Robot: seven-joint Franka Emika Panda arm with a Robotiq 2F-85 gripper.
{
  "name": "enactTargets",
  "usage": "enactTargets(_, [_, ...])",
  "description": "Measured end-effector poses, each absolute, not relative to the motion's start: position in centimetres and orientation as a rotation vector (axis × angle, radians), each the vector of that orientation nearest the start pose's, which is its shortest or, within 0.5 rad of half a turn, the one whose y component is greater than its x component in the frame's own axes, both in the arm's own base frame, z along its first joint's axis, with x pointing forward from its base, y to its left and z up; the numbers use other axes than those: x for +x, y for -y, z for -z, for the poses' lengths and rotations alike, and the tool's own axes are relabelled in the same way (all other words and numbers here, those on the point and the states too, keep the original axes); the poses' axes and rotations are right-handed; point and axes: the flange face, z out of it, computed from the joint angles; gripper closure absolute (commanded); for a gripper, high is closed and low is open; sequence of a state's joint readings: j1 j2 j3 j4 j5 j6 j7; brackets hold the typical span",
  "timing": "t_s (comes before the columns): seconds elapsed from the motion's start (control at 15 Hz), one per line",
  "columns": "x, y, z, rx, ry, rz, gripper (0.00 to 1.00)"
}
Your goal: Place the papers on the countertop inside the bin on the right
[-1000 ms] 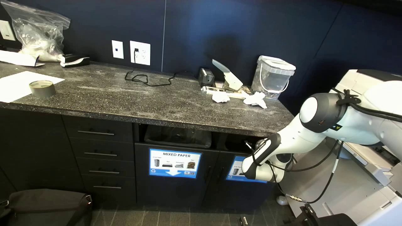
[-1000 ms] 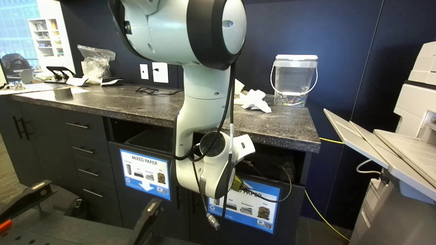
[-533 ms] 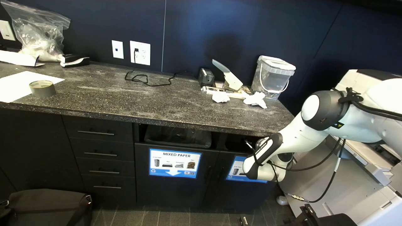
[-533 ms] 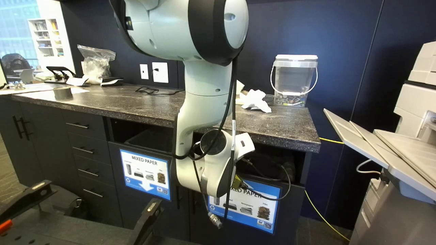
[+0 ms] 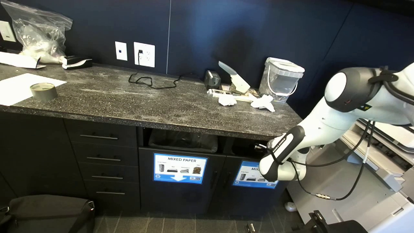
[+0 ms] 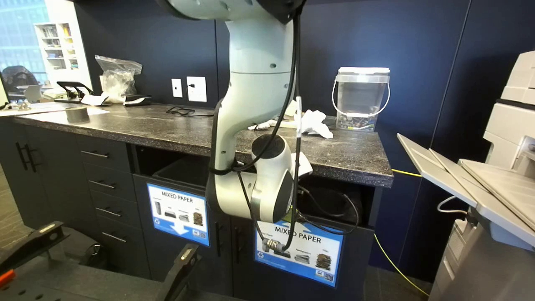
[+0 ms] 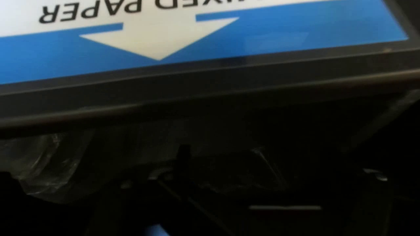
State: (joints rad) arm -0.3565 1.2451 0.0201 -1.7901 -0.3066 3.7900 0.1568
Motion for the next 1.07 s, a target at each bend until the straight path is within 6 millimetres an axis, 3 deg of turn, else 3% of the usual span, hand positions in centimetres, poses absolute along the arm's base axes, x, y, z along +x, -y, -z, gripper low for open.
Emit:
enactTargets(0.6, [51.8, 14.7, -2.1, -3.068, -0.081, 0.462, 0.00])
enactTargets(0.8, [51.8, 15.1, -5.8, -3.107, -0.032, 0.339, 0.00])
enactTargets(1.07, [53.9, 14.3, -12.4, -3.127, 0.072, 0.263, 0.00])
